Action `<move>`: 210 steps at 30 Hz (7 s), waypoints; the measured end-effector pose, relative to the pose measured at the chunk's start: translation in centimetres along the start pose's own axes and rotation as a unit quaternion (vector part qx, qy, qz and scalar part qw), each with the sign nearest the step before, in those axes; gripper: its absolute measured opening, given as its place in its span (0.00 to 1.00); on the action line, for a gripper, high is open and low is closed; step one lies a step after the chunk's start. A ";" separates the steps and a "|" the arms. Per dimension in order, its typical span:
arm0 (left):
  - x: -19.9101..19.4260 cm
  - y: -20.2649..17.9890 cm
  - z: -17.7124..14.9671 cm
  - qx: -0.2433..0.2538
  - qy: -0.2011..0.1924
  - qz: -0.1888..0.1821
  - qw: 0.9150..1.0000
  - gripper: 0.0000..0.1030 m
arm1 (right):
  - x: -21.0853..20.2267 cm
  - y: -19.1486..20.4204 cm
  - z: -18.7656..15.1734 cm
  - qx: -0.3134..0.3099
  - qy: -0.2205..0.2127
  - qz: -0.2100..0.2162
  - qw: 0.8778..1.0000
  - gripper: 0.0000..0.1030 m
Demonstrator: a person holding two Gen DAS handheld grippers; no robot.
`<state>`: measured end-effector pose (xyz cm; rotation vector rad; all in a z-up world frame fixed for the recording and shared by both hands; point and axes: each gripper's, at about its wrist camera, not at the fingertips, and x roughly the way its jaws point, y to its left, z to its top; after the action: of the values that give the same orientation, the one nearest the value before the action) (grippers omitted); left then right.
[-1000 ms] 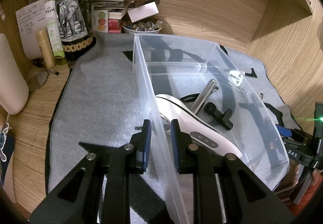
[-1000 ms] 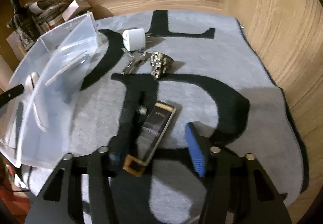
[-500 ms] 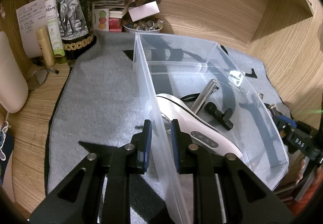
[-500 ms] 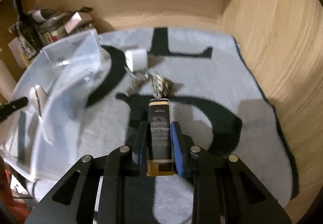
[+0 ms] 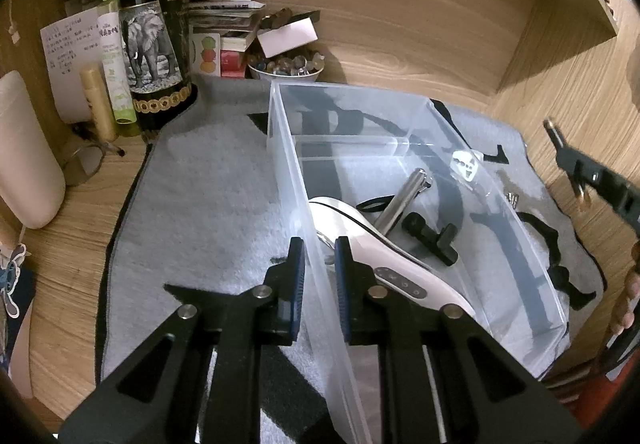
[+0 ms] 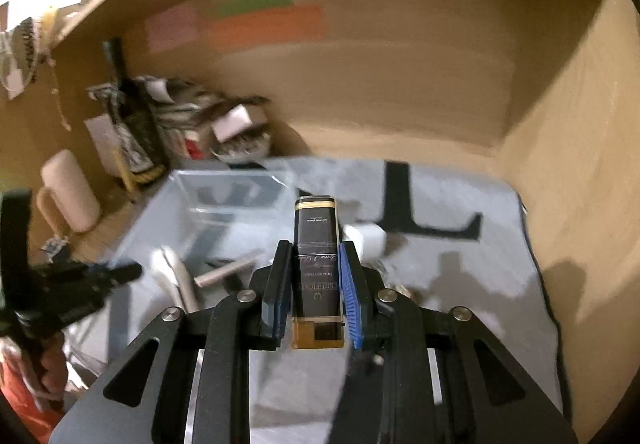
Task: Organize rigid objects
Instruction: 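Carry the black-and-gold case into the clear box and release it, then move the right gripper back to the rug and grasp the small black piece, then carry the small black piece into the clear box and open the right gripper, then return the right gripper to the rug and grasp the brass cone piece, then lift the brass cone piece into the clear box and release it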
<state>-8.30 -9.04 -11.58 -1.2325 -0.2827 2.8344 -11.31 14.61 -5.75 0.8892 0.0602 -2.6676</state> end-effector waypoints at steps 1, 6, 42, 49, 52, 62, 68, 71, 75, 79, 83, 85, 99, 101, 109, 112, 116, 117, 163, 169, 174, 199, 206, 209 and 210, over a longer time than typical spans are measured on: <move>0.0 0.0 0.0 0.001 -0.001 0.000 1.000 0.14 | 0.1 0.3 0.2 -0.003 -0.003 0.009 1.000 0.21; 0.0 -0.1 0.0 0.003 -0.002 0.001 1.000 0.14 | 1.2 2.4 1.1 -0.025 0.001 0.044 0.999 0.21; 0.0 -0.2 0.0 0.001 -0.004 -0.002 1.000 0.14 | 4.1 5.0 0.8 -0.090 0.053 0.049 0.993 0.36; 0.0 -0.2 0.0 0.000 -0.004 -0.001 1.000 0.14 | 2.6 0.5 0.9 -0.051 0.045 0.002 0.998 0.37; 0.0 -0.2 0.0 0.000 -0.004 -0.002 1.000 0.14 | 2.7 -1.6 0.1 -0.035 0.059 -0.025 0.997 0.38; 0.0 -0.1 -0.2 0.003 -0.003 0.001 1.000 0.14 | 4.9 -6.2 -4.9 0.044 0.134 -0.043 0.989 0.41; 0.0 0.0 -0.2 0.003 -0.002 0.001 1.000 0.14 | 6.1 -6.6 -7.0 0.068 0.161 -0.031 0.984 0.42; 0.0 -0.1 -0.2 0.004 -0.003 0.002 1.000 0.14 | 6.0 -6.2 -7.4 0.060 0.155 -0.036 0.985 0.44; 0.0 0.0 -0.2 0.002 -0.002 0.001 1.000 0.14 | 6.1 -5.8 -7.4 0.054 0.153 -0.039 0.986 0.45; 0.0 0.0 -0.2 0.004 -0.002 0.002 1.000 0.14 | 6.2 -5.4 -7.5 0.042 0.146 -0.055 0.987 0.35; 0.0 0.0 -0.2 0.003 -0.002 0.002 1.000 0.14 | 6.0 -5.9 -7.4 0.055 0.145 -0.055 0.986 0.23; 0.0 0.0 -0.2 0.003 -0.003 0.002 1.000 0.14 | 5.8 -5.9 -7.1 0.057 0.143 -0.058 0.986 0.23; -0.1 -0.3 -0.4 -0.001 -0.003 0.000 1.000 0.14 | 3.3 -2.2 -1.9 0.011 0.064 -0.018 0.998 0.23; -0.1 -0.3 -0.3 0.000 -0.002 0.000 1.000 0.14 | 3.1 -1.3 -1.1 0.003 0.051 -0.007 0.999 0.23; -0.1 -0.3 -0.4 -0.002 -0.003 -0.001 1.000 0.14 | 3.1 2.9 1.1 -0.043 0.022 0.035 0.998 0.23; -0.1 -0.4 -0.4 -0.001 -0.002 0.000 1.000 0.14 | 3.6 4.3 1.5 -0.058 0.023 0.052 0.997 0.23; -0.1 -0.4 -0.4 -0.001 -0.002 -0.001 1.000 0.14 | 4.6 5.7 1.4 -0.076 0.036 0.068 0.994 0.23; -0.1 -0.4 -0.3 -0.001 -0.002 -0.001 1.000 0.14 | 4.9 6.1 1.3 -0.082 0.041 0.071 0.993 0.23; -0.7 -0.4 0.3 -0.009 -0.015 0.004 1.000 0.10 | 2.2 -4.4 -0.6 -0.010 0.043 -0.066 0.997 0.57; -0.6 -0.4 0.3 -0.013 -0.014 0.005 1.000 0.10 | 4.6 -7.2 -2.2 0.019 0.092 -0.079 0.992 0.57; -0.6 -0.2 0.3 -0.014 -0.013 0.005 1.000 0.10 | 7.1 -7.8 -3.1 0.029 0.118 -0.072 0.990 0.57; -0.5 -0.1 0.3 -0.015 -0.014 0.006 1.000 0.10 | 5.3 -6.6 -2.0 0.021 0.079 -0.049 0.995 0.29; -0.5 0.0 0.2 -0.017 -0.014 0.006 1.000 0.10 | 3.4 -3.4 0.5 -0.001 0.028 -0.013 1.000 0.29; -0.5 0.1 0.1 -0.018 -0.014 0.006 1.000 0.10 | 3.1 -1.9 1.0 -0.019 0.018 0.000 1.000 0.29; -0.5 0.1 0.1 -0.019 -0.014 0.005 1.000 0.10 | 3.1 -1.4 1.2 -0.024 0.016 0.005 1.000 0.29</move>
<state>-8.06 -9.17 -11.15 -1.2060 -0.3340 2.8705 -14.74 14.91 -6.70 0.9133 0.1265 -2.6308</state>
